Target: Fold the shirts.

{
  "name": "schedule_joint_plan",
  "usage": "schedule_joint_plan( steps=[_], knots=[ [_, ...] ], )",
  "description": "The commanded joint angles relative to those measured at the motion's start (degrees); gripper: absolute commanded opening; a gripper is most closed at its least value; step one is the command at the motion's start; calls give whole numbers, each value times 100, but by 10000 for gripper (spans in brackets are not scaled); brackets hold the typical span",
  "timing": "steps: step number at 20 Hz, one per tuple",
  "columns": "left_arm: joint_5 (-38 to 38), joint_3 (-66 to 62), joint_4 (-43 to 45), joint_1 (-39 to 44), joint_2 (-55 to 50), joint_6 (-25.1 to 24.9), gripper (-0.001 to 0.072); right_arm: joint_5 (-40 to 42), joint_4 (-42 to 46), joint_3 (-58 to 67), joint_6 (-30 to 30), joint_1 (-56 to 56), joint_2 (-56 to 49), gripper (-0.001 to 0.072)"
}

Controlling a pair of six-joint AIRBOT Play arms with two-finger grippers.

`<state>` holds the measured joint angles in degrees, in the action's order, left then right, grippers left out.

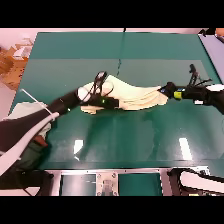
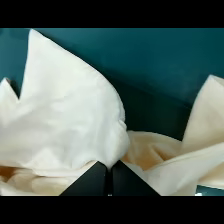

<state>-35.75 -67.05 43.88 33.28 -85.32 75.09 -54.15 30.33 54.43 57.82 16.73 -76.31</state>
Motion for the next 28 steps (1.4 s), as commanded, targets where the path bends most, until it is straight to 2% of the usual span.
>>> schedule_joint_plan(
  steps=[1,6,9,11,16,22,25,28],
  knots=[
    [-1169,-1373,37,-219,675,-212,26,-581,-439,726,31,369,498,10],
    [-1241,-3899,50,-1043,1801,-212,25,-699,-1456,2874,442,1266,1757,10],
    [-1410,-5353,24,-1099,1961,-260,26,-549,-1773,4308,560,1696,2273,10],
    [-1510,-5619,-81,-1099,2146,-258,26,-420,-1768,5016,669,1845,2496,10],
    [-2009,-5438,37,-1102,2538,-116,27,-138,-1694,5458,671,1867,2662,10],
    [-2686,-4282,1991,-1102,2538,1141,27,-354,-1390,4483,636,1434,2170,10],
    [-2573,-3053,2667,-1102,2267,1502,27,-214,-415,3519,603,365,1602,11],
    [-1755,-1648,2680,-1102,1506,1486,27,367,179,2647,603,-623,612,11]
  ],
)
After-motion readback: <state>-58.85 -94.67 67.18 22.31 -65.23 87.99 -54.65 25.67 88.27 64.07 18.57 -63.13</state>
